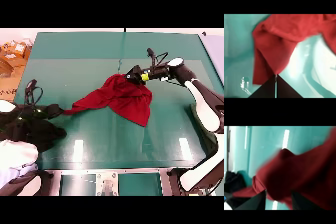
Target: Fold the shirts.
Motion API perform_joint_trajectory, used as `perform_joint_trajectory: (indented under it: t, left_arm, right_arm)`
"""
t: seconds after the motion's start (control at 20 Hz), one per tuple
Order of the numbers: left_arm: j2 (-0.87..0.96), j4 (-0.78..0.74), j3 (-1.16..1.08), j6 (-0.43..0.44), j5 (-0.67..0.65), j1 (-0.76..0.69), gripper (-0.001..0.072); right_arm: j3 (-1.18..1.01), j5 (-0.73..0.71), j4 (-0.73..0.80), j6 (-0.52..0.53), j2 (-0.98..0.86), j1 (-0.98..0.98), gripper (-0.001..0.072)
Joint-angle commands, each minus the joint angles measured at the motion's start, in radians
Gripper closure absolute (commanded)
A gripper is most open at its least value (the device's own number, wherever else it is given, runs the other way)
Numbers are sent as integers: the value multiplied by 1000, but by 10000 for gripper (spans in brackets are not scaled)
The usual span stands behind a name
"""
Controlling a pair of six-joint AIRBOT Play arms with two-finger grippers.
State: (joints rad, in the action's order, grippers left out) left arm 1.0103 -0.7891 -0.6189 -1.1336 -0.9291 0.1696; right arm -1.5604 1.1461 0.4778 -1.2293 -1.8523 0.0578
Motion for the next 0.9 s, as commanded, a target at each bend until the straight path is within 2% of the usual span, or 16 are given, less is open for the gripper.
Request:
perform_joint_trajectory:
  t: [0.0, 0.1, 0.15, 0.2, 0.25, 0.3, 0.4, 0.5, 0.55, 0.6, 0.65, 0.85]
  left_arm:
    - [40, 3, 79, 24, 93, 0, 687]
    - [40, 3, 79, 43, 51, 0, 686]
    - [40, 3, 78, 44, 12, 0, 662]
    - [40, 2, 75, 58, -30, 0, 364]
    - [40, -11, 59, 69, -68, 0, 123]
    - [40, -38, 31, 69, -92, 0, 158]
    - [40, -98, -57, 58, -92, 0, 156]
    - [42, -110, -153, 58, -37, 0, 157]
    - [49, -110, -195, 58, -16, 0, 157]
    - [62, -109, -227, 58, -14, 0, 157]
    - [82, -109, -253, 58, -18, 0, 157]
    - [179, -109, -273, 62, -36, 0, 157]
  right_arm:
    - [-23, 31, -29, -42, -52, -71, 388]
    - [-40, 130, -29, -54, -22, -183, 679]
    - [-39, 175, -28, -54, 0, -243, 695]
    - [-32, 211, -19, -55, 26, -294, 695]
    - [-7, 229, 6, -63, 62, -337, 695]
    - [43, 231, 63, -78, 116, -375, 696]
    - [207, 211, 204, -87, 250, -422, 696]
    - [443, 116, 336, -127, 409, -442, 695]
    - [556, 68, 364, -143, 472, -442, 653]
    - [667, 26, 356, -148, 515, -439, 479]
    - [758, -2, 337, -146, 534, -428, 395]
    - [927, -130, 243, -87, 494, -287, 399]
